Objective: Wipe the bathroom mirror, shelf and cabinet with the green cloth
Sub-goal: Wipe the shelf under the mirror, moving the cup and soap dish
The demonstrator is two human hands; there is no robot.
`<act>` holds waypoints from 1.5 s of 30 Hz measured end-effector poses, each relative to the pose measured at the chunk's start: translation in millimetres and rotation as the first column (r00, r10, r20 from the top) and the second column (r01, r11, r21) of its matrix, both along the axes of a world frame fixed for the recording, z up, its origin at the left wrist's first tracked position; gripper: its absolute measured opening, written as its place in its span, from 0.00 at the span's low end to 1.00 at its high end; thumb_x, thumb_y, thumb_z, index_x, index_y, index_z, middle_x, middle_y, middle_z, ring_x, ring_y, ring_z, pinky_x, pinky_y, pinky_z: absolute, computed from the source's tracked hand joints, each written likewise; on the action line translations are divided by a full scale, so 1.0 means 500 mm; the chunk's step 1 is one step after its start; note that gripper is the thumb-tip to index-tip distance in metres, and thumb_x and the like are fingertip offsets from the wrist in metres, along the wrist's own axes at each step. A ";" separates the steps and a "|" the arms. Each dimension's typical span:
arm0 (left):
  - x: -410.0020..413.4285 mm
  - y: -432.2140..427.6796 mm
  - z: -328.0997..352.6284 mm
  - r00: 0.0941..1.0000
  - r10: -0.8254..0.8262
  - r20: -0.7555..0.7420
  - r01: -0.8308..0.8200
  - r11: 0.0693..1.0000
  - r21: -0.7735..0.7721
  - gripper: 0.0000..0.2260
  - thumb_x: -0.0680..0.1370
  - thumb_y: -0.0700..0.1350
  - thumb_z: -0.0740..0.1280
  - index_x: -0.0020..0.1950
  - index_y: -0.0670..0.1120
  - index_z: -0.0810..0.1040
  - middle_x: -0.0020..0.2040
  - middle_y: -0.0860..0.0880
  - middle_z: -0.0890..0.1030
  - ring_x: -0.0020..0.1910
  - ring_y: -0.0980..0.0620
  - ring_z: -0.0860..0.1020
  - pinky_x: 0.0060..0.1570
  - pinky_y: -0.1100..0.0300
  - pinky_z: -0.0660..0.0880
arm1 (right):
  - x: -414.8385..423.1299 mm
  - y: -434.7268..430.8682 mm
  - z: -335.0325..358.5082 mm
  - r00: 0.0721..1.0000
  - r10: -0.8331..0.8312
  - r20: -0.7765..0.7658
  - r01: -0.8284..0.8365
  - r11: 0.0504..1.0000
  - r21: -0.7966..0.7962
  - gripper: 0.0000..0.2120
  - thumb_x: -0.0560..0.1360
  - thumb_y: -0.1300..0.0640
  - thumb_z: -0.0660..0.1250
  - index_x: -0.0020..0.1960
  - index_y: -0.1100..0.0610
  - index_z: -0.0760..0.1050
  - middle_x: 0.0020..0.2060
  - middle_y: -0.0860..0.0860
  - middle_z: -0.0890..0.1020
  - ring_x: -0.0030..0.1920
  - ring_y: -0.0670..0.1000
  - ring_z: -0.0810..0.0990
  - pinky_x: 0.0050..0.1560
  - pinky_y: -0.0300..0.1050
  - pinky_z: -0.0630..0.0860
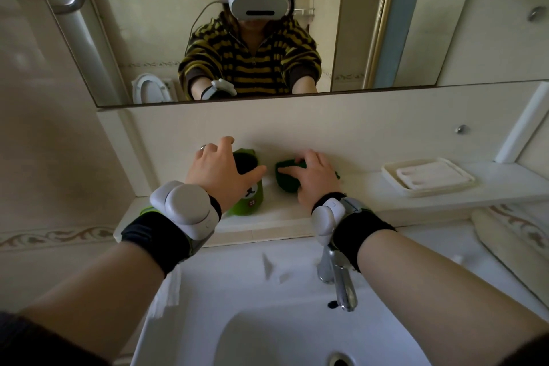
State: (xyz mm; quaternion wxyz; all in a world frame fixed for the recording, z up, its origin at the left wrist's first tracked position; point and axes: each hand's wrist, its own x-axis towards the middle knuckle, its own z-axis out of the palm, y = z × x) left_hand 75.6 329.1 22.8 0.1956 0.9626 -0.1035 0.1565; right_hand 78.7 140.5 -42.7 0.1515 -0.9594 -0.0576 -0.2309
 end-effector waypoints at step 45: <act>-0.003 -0.015 -0.025 0.998 0.052 0.022 -0.053 0.998 0.036 0.33 0.71 0.67 0.62 0.64 0.42 0.68 0.62 0.44 0.65 0.62 0.45 0.66 0.57 0.56 0.67 | 0.030 0.068 0.056 0.840 0.034 0.542 -0.069 0.997 0.045 0.29 0.60 0.76 0.62 0.55 0.54 0.81 0.47 0.61 0.78 0.48 0.65 0.77 0.46 0.56 0.77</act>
